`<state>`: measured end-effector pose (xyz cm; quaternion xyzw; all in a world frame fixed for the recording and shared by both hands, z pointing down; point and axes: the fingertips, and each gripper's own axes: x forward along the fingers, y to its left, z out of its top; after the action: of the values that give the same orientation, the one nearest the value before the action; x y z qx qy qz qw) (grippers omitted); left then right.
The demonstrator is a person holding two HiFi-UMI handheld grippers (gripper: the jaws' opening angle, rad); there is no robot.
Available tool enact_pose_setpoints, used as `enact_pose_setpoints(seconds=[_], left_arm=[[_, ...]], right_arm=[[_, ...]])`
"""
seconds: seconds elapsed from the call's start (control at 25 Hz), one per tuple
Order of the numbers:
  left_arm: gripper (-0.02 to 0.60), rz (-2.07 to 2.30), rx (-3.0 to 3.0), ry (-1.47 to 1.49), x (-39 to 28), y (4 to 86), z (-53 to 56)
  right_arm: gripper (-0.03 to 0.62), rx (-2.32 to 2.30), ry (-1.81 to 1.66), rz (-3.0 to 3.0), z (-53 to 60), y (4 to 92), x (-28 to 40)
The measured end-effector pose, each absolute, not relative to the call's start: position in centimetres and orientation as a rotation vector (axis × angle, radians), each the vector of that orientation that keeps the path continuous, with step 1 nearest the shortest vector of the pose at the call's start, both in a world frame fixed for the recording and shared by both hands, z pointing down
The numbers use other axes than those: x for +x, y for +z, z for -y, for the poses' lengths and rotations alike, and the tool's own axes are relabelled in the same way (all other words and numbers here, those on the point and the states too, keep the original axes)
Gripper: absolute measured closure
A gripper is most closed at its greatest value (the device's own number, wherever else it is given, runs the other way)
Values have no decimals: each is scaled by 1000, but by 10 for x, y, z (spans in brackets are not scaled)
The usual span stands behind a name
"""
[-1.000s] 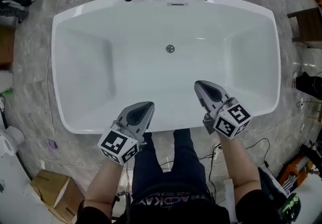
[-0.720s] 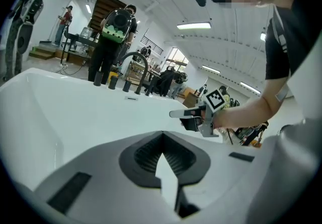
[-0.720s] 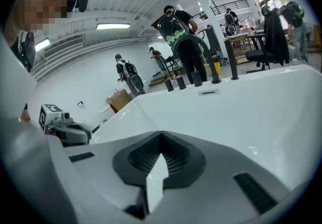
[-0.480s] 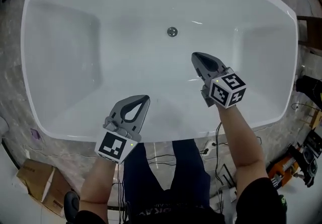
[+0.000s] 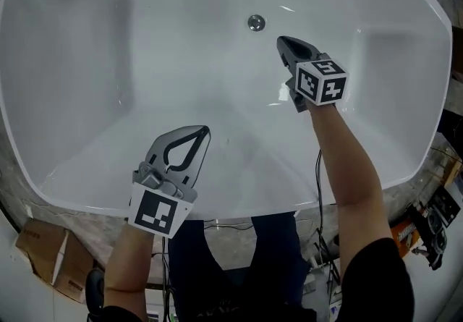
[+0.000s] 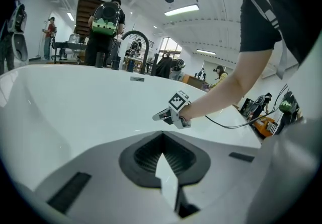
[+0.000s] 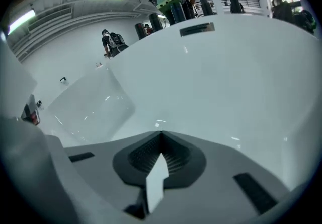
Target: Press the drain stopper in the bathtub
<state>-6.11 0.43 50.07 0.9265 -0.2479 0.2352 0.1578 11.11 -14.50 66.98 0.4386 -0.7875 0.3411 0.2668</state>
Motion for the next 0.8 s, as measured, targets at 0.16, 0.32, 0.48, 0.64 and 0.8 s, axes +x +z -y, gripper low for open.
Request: enact_pose_setpoints(seconds=[0.16, 0.32, 0.48, 0.64, 0.8], left_arm=[[575, 703, 2617, 676, -63, 519, -3], [575, 687, 2569, 698, -65, 538, -4], [575, 684, 2520, 728, -66, 554, -4], [575, 684, 2469, 742, -67, 565, -9], [575, 669, 2417, 756, -68, 575, -13]], right_arm=[[583, 1197, 930, 2063, 162, 717, 119], [583, 1158, 918, 2002, 169, 772, 118], [583, 1131, 899, 1951, 177, 817, 122], [583, 1129, 889, 1915, 185, 850, 125], [583, 1100, 870, 1907, 193, 878, 122]])
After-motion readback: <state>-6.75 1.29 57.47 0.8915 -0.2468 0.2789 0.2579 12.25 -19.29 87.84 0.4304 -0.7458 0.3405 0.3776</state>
